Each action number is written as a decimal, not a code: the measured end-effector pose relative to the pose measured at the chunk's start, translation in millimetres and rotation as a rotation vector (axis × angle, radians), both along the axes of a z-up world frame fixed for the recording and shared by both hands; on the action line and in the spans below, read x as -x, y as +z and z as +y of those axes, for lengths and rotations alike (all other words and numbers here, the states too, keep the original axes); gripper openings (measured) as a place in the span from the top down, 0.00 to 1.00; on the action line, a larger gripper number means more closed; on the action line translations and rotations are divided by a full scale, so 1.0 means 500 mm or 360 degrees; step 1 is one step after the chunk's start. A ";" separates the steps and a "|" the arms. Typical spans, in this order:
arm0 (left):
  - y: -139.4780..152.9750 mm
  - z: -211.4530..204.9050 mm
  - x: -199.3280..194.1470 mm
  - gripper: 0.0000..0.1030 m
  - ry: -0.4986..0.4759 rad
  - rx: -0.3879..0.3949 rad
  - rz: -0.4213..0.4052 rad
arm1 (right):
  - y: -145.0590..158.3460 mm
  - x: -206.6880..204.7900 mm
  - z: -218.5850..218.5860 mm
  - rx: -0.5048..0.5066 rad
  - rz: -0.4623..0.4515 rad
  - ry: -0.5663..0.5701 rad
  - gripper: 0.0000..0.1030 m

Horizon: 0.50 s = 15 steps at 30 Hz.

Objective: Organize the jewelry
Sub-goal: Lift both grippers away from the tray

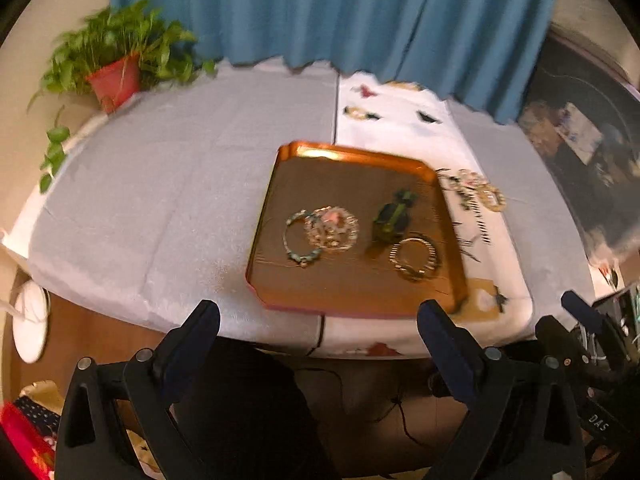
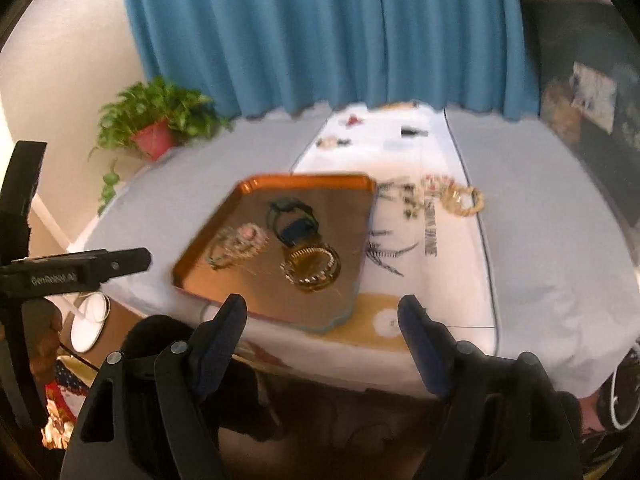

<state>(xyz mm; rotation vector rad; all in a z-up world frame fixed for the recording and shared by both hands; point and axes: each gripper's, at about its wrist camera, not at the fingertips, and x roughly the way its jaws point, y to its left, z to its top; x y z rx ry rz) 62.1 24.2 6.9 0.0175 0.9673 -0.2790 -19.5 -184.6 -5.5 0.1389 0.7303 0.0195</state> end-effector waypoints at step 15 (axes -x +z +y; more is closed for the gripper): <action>0.111 -0.005 0.199 0.05 -0.0047 -0.0027 -0.0236 | 0.092 0.210 0.061 0.0062 -0.0293 0.0081 0.23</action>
